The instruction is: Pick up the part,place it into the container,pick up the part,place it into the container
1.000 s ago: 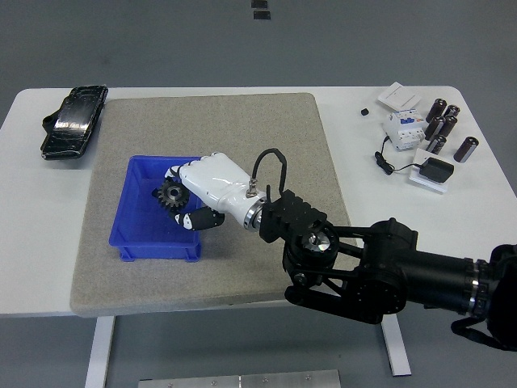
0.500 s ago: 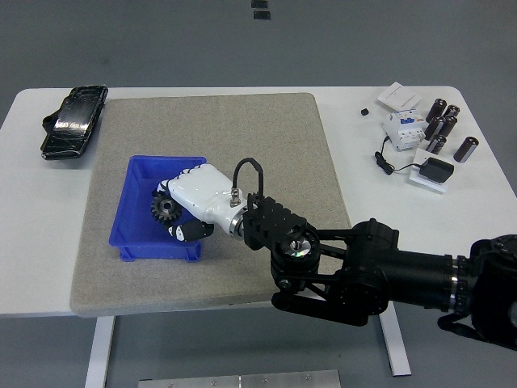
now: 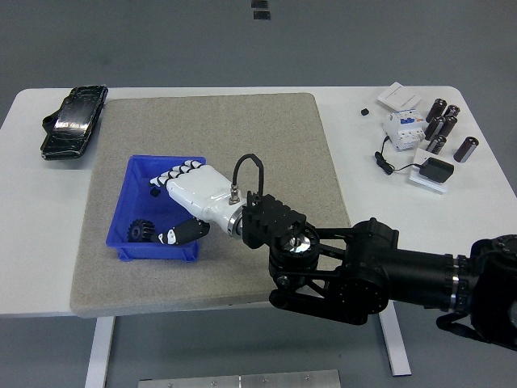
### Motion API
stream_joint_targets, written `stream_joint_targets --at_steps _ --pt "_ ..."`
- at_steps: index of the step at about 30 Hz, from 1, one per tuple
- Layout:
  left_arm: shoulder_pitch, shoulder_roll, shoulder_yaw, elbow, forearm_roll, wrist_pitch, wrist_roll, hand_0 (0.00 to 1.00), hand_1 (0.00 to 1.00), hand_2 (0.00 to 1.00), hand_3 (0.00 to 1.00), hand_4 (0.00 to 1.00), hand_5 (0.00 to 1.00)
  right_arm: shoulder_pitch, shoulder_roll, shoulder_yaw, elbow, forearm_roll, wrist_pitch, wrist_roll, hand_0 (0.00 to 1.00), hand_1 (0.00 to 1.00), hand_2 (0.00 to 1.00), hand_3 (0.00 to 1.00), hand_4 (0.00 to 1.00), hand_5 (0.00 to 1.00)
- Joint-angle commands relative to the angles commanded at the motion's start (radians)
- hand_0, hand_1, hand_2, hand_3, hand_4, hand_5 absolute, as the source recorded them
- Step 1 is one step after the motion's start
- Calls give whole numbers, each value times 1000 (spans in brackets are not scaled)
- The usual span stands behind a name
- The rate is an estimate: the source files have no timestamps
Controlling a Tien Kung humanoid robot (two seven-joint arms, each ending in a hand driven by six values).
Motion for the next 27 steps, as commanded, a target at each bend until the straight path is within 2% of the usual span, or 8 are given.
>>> stream_joint_targets --at_steps 5,10,11,16,17,21,22,27 --pt "2 -1 -3 0 3 0 1 683 661 630 572 707 291 -12 -18 56 30 25 -50 13 950 911 900 894 944 650" --pt "4 -2 -2 0 0 0 0 683 661 630 572 707 291 -15 -75 148 39 20 -84 9 950 911 900 894 944 650" --pt "4 -2 -1 0 -2 1 -1 683 661 629 572 704 289 -15 -90 157 34 18 -84 6 750 782 813 826 864 567" --pt "5 -2 1 0 -7 1 -2 682 661 629 571 702 288 -26 -161 124 -2 1 -52 -12 750 782 813 826 864 567" --pt "5 -2 2 0 -8 1 -3 682 661 629 571 702 288 -31 -170 113 -8 0 -46 -13 569 699 774 804 829 535" --pt "5 -3 5 1 -12 1 -5 682 661 629 571 702 288 -55 -196 67 -34 1 -31 -15 569 699 774 804 829 535" --pt "5 -3 6 1 -14 2 -5 683 661 630 570 700 285 -60 -199 58 -40 2 -30 -15 465 655 762 799 843 549" --pt "4 -3 11 2 -18 1 -9 683 661 630 570 700 285 -69 -202 20 -73 17 -30 -4 465 655 762 799 843 549"
